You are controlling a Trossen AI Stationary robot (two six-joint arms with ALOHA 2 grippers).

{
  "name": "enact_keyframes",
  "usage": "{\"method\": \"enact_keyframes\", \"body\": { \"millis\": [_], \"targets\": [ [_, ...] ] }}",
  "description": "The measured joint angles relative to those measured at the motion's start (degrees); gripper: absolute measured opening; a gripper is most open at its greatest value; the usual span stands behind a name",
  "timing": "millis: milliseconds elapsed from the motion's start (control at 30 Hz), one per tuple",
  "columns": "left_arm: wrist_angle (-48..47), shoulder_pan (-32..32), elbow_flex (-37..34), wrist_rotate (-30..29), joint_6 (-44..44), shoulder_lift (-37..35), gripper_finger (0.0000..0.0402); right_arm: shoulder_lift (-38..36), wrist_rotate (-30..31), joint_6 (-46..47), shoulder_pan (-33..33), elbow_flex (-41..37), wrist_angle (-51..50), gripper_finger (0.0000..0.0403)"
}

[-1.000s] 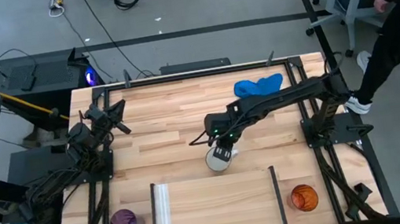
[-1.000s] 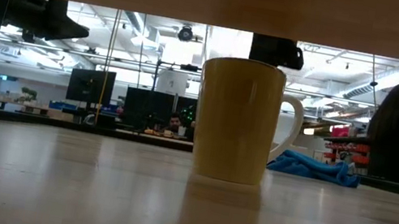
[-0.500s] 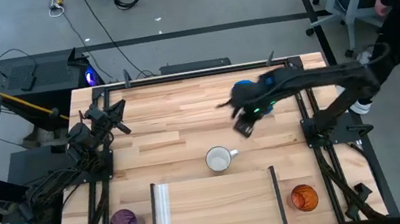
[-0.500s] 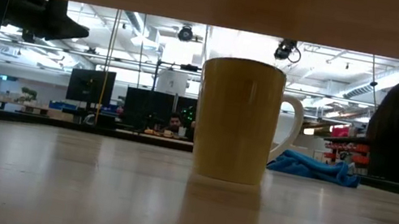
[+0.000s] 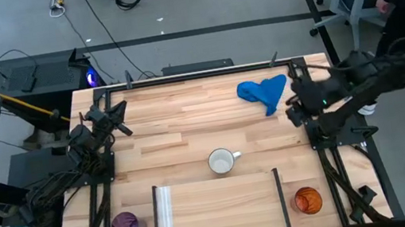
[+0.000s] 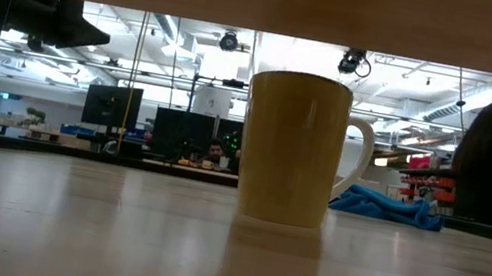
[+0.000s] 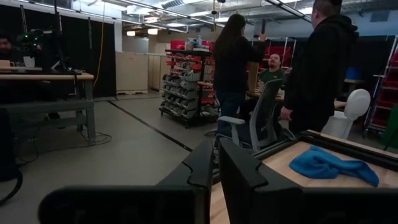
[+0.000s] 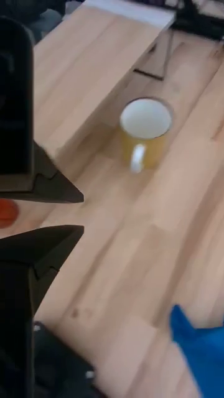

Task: Stack small to large cups/mugs on shelf
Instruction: Put the orange cup on the shelf

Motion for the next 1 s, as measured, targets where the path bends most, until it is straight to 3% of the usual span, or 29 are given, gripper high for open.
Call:
{"method": "enact_keyframes", "body": {
  "millis": [167, 333, 567, 733, 1000],
  "targets": [
    [0.03, 0.0, -0.02, -0.01, 0.06, 0.0, 0.0028, 1.81, 0.72, 11.25, 11.89, -3.41, 0.15, 0.0075],
    [0.84, 0.0, 0.0, -0.01, 0.06, 0.0, 0.0026, 6.2, -3.11, 25.88, 23.9, -7.09, 1.28, 0.0075],
    [1.64, -0.02, 0.0, -0.01, -1.17, 0.0, 0.0035, 15.0, -4.98, 46.28, 38.61, -6.92, 8.4, 0.0075],
    [1.64, -0.01, -0.01, 0.0, -1.53, 0.0, 0.0035, 21.59, -5.13, 55.58, 44.89, -6.54, 10.73, 0.0075],
    [1.66, 0.0, -0.02, 0.0, -1.53, 0.0, 0.003, 26.47, -5.86, 56.17, 45.98, -6.54, 11.64, 0.0075]
  ]
}}
